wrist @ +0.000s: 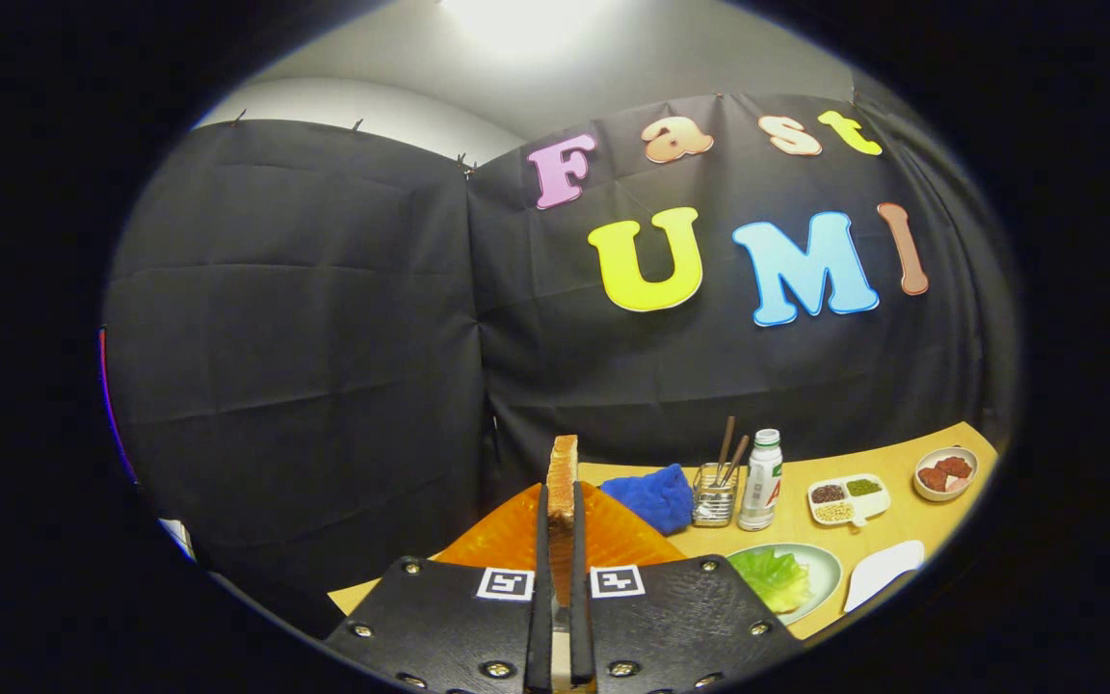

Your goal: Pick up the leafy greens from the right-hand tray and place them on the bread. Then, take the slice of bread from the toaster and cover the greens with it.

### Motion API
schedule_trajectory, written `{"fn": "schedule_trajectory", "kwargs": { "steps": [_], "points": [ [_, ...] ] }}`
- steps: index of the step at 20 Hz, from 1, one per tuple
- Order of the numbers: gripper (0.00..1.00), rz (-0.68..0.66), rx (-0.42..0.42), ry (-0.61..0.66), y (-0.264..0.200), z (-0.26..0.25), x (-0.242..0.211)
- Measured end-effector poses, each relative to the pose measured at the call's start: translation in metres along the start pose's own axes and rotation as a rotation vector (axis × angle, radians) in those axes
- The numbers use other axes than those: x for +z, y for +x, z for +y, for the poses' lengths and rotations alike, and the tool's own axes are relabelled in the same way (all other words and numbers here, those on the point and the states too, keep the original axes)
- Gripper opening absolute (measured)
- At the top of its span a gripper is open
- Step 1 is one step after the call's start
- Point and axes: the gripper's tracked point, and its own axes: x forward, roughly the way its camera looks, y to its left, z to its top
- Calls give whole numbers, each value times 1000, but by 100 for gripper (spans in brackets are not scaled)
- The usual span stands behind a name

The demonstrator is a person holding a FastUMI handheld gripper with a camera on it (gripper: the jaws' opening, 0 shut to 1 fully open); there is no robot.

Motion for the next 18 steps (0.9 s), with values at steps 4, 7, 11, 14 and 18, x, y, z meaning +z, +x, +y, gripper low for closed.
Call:
{"fn": "schedule_trajectory", "kwargs": {
  "steps": [4, 7, 11, 14, 18],
  "points": [
    [7, -2, -37, -6, -11, -28, 5],
    [7, 3, -68, -26, -16, -47, 1],
    [7, 29, -114, -20, -18, -75, -16],
    [8, 34, -170, -15, -19, -102, -26],
    [8, 39, -227, 36, -20, -135, -39]
  ]
}}
